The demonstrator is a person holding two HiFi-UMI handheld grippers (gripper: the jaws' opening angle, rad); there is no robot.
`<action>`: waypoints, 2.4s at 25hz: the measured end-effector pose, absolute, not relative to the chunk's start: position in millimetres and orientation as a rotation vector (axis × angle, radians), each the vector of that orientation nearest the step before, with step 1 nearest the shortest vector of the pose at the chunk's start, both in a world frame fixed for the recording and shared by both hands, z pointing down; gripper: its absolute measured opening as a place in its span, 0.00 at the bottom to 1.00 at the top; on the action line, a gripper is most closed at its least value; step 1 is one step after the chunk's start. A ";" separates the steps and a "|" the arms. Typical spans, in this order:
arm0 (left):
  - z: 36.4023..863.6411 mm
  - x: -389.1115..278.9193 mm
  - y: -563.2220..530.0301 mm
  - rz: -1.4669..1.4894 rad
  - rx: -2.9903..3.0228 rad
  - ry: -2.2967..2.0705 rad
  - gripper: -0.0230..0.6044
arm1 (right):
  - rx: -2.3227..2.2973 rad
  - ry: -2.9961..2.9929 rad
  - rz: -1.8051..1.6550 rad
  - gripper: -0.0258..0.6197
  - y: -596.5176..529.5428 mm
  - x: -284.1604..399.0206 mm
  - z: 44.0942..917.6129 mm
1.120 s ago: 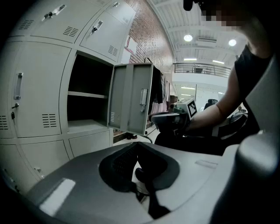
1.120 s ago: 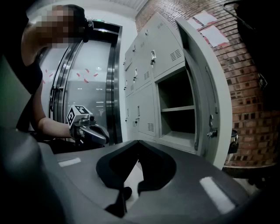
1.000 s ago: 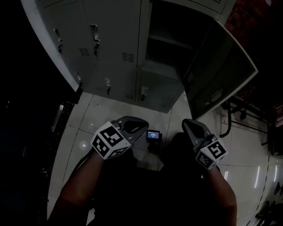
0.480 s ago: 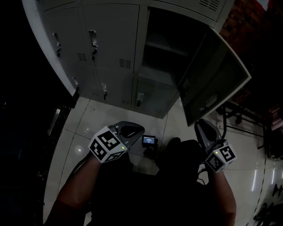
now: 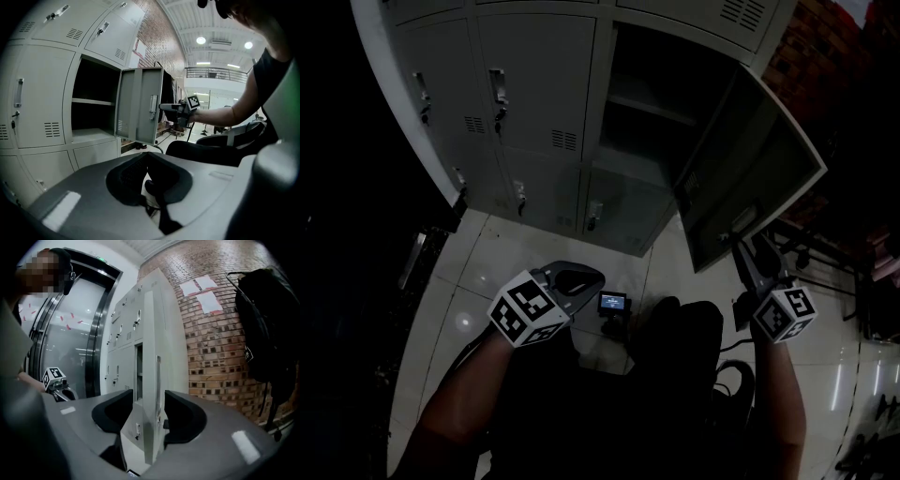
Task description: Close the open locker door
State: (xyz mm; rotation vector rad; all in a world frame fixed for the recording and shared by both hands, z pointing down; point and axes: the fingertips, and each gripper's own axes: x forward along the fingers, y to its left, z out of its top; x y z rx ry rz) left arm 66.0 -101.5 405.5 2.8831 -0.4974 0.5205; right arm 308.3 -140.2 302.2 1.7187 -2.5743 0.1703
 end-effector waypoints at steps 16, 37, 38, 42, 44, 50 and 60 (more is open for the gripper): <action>403.2 65.7 -101.5 0.510 2.876 -0.495 0.06 | 1.254 -2.872 0.021 0.27 -164.5 203.6 280.7; 397.1 68.3 -100.0 0.476 2.872 -0.492 0.06 | 1.305 -2.855 0.064 0.22 -289.4 85.8 285.6; 397.2 68.4 -99.9 0.477 2.872 -0.492 0.06 | 1.316 -2.853 0.079 0.22 -297.3 82.6 285.7; 396.5 67.9 -99.3 0.470 2.868 -0.491 0.06 | 1.371 -2.819 0.103 0.20 -328.0 73.3 286.0; 395.5 67.4 -99.8 0.464 2.868 -0.492 0.06 | 1.405 -2.793 0.100 0.20 -344.3 70.3 285.2; 393.0 67.7 -101.4 0.444 2.865 -0.494 0.06 | 1.528 -2.674 0.102 0.16 -392.9 71.0 292.3; 390.1 64.3 -101.1 0.421 2.861 -0.494 0.06 | 1.673 -2.604 0.132 0.13 -432.3 77.3 294.1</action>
